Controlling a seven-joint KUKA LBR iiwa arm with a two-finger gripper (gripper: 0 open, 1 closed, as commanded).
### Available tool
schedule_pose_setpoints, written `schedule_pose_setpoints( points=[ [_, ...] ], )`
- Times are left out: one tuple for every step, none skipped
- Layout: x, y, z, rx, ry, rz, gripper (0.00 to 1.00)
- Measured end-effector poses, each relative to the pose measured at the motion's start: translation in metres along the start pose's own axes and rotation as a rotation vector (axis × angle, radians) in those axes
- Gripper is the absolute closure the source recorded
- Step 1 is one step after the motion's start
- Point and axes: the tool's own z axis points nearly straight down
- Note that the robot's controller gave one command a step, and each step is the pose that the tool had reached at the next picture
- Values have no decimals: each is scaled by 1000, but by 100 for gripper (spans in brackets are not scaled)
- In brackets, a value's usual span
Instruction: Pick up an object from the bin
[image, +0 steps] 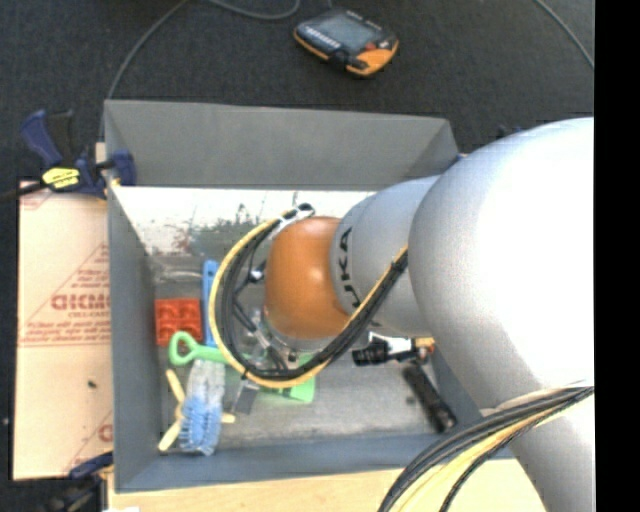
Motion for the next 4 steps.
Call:
schedule_pose_setpoints(
  points=[
    [-3, 20, 3, 6, 18, -186, 100],
    [-3, 20, 2, 5, 19, -186, 100],
    [-2, 18, -34, 10, 29, -185, 100],
    [-5, 20, -82, 6, 22, -186, 100]
  ],
)
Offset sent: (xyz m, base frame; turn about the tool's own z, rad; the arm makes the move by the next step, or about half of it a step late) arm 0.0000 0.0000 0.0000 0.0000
